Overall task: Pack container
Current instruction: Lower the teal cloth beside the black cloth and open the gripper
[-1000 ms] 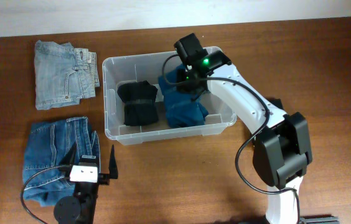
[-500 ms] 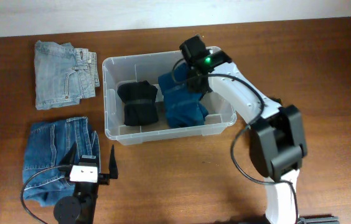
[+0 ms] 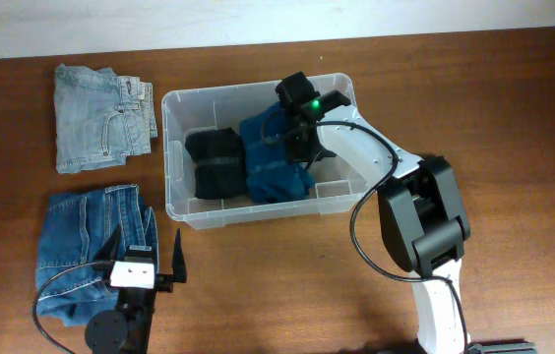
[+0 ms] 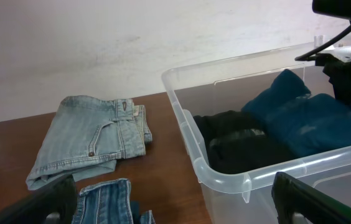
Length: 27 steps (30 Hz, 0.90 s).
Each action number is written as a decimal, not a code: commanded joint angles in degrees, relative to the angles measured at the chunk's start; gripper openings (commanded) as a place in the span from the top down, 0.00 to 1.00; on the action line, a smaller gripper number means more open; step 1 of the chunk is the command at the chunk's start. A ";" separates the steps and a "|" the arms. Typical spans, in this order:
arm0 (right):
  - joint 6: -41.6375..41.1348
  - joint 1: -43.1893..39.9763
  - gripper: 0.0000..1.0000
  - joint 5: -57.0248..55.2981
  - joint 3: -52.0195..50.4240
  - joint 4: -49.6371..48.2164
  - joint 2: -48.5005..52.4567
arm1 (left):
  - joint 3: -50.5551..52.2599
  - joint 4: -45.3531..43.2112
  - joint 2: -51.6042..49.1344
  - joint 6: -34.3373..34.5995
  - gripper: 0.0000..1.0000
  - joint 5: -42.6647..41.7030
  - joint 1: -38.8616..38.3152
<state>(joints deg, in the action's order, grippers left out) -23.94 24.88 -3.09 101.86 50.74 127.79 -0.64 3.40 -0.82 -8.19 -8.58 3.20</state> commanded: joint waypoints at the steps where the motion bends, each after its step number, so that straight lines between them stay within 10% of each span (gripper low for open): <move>1: 0.11 0.66 0.96 4.39 -0.17 -0.20 0.52 | 0.13 0.31 0.52 -1.16 0.01 -0.02 0.33; 21: -1.53 0.13 0.93 -2.08 6.32 6.99 -6.36 | 0.13 0.31 0.48 -1.16 0.01 -0.02 0.33; 24: 0.57 -0.57 0.73 -7.85 10.27 11.47 -8.63 | 0.13 0.31 0.48 -1.16 0.01 -0.02 0.33; 27: 5.38 -1.38 0.22 -12.83 15.52 15.43 -11.04 | 0.13 0.31 0.48 -1.16 0.01 -0.02 0.33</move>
<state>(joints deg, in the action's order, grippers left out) -23.42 24.58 -7.75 111.18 64.38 122.61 -0.64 3.40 -0.82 -8.19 -8.60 3.20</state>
